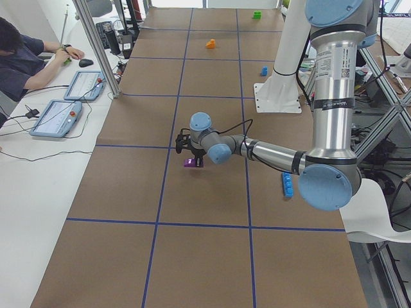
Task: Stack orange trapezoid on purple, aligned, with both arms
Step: 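Lift the purple block and carry it toward the table center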
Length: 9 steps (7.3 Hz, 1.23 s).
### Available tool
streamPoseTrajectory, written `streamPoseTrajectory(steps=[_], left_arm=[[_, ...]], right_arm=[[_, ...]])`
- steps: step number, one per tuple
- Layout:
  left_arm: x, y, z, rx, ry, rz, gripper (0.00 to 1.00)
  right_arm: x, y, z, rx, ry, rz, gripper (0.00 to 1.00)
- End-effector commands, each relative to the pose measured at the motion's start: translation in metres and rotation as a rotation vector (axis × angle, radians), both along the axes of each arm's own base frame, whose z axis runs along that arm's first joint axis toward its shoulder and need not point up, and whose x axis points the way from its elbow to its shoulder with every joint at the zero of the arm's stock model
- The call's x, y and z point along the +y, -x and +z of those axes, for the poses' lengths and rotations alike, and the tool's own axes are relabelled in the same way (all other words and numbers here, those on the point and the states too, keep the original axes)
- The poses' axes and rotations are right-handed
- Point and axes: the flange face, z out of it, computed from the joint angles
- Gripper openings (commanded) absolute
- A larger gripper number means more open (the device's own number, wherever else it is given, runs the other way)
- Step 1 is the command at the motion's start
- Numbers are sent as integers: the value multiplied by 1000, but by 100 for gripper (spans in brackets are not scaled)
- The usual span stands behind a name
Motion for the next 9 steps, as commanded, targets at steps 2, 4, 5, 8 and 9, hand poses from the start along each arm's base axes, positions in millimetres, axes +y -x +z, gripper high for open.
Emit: streamPoseTrajectory(steps=[2,4,5,8,9], left_arm=[[-21,-113,-143,2,-150,34,0],[-48,-237,-238,-75,-225,45,0],[-60,-277,-265,-94,-251,32,0],[-59,-334,-299,-100,-248,71,0],[-58,-343,-302,-101,-231,69,0]], right_arm=[[1,0,3,-3,8,1,100],[0,1,3,-15,10,1,100],[-4,1,11,-15,34,8,100],[-10,3,8,-27,42,16,100],[-10,3,9,-27,44,16,100]])
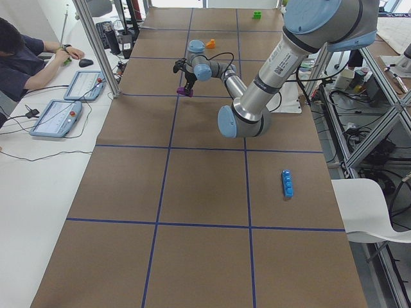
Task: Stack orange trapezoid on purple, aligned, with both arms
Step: 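Lift the purple block and carry it toward the table center, then lower the purple block at table center while right arm reaches toward orange block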
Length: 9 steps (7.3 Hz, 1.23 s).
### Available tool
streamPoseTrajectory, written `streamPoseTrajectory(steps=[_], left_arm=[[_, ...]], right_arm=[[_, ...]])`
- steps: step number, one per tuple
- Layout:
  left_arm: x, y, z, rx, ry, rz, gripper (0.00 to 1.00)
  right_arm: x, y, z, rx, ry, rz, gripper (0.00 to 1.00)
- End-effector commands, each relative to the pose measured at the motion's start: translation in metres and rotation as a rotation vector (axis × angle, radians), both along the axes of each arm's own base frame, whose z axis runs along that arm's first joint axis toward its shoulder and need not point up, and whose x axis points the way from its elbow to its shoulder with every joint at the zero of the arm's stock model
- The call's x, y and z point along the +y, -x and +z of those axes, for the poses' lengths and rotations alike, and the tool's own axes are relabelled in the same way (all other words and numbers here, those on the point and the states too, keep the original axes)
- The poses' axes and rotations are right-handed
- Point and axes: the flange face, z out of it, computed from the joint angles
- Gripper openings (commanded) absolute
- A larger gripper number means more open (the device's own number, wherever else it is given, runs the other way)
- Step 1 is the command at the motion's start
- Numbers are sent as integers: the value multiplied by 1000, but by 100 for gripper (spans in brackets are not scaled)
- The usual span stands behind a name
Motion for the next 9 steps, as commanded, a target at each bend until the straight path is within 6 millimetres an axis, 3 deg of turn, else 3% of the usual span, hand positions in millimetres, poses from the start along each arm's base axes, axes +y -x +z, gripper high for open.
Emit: streamPoseTrajectory(steps=[1,3,6,7,9], left_arm=[[10,-35,-16,-11,36,11,0],[13,-52,-14,-26,58,14,0],[9,-54,-9,-46,36,1,0],[7,-54,-9,-58,-1,8,23],[8,-55,-8,-76,-54,53,100]], right_arm=[[0,0,0,-2,1,2,100],[0,0,0,-2,3,2,100],[0,0,1,-2,4,2,100],[0,1,0,-10,4,2,100],[0,1,2,-14,28,20,100]])
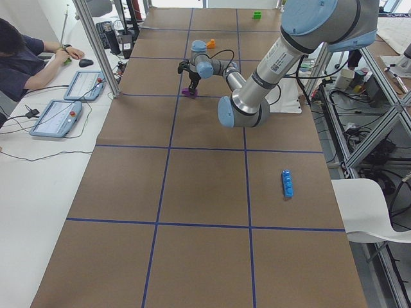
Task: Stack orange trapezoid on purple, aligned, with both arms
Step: 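Lower the purple block at table center while right arm reaches toward orange block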
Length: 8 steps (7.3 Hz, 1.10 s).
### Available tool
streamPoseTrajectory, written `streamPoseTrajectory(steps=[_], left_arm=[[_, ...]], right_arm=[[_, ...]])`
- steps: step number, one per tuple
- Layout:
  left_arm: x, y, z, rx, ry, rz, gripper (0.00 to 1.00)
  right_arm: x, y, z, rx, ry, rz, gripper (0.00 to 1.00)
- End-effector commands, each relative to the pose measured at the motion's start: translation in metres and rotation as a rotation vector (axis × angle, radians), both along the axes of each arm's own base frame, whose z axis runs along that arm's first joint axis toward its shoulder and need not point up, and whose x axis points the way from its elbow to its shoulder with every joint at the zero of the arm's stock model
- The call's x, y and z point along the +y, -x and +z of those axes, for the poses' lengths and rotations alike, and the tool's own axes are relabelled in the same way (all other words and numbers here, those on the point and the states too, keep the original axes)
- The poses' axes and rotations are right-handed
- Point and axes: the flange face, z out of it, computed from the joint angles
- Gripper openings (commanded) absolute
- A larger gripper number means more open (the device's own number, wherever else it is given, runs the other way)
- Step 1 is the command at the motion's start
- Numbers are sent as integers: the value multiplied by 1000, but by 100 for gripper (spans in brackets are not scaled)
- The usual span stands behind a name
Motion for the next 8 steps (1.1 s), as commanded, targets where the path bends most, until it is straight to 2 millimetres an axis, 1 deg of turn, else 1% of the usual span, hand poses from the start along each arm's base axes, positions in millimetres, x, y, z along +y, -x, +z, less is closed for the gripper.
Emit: streamPoseTrajectory(steps=[1,2,3,4,5,6,7,8], left_arm=[[3,-3,-5,-1,-16,14,100],[3,-3,-18,18,-11,1,100],[-2,3,-36,45,10,-27,100],[-13,17,-58,71,4,-44,100],[-20,30,-69,91,21,-40,100],[-19,49,-82,70,53,-53,100],[-10,77,-101,45,74,-61,100],[-2,104,-119,49,82,-62,100]], right_arm=[[0,2,-1,-1,24,18,100],[-1,3,-4,-4,20,18,100],[-2,8,-10,-50,14,18,100],[-3,24,-32,-53,-25,-13,100],[-5,45,-54,-6,-33,-22,100],[8,71,-76,86,-71,-22,100],[25,97,-75,67,-106,11,100],[45,132,-68,26,-125,55,100]])
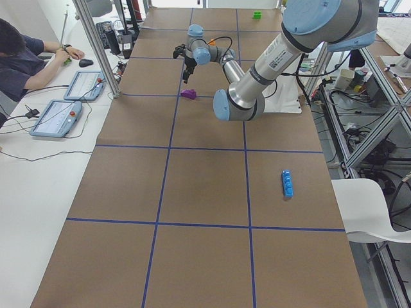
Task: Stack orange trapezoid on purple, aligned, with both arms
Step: 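Lower the purple block at table center while right arm reaches toward orange block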
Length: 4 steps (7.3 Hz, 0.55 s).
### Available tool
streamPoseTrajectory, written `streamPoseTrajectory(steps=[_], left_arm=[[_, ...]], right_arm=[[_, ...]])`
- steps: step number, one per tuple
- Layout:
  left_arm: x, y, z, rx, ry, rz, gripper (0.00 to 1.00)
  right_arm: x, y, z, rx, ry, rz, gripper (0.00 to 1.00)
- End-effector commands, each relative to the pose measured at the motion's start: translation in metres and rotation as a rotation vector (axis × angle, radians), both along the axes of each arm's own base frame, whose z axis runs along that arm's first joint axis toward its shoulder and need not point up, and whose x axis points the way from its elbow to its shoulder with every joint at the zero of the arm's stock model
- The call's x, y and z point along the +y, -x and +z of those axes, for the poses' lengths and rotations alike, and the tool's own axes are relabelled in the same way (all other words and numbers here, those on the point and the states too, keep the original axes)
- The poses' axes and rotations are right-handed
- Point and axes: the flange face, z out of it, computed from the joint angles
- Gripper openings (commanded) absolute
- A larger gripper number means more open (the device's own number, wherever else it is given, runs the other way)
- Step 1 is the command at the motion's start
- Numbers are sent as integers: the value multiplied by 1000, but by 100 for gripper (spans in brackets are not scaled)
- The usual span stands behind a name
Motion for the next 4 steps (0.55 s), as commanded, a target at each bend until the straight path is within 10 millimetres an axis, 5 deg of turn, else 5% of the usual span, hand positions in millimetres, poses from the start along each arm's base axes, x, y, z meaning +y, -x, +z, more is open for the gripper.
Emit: streamPoseTrajectory(steps=[1,4], left_arm=[[13,51,-30,-8,18,-13,100],[9,59,-30,-16,21,-22,100]], right_arm=[[40,74,1,-59,-52,64,100],[67,178,-1,-35,0,84,100]])
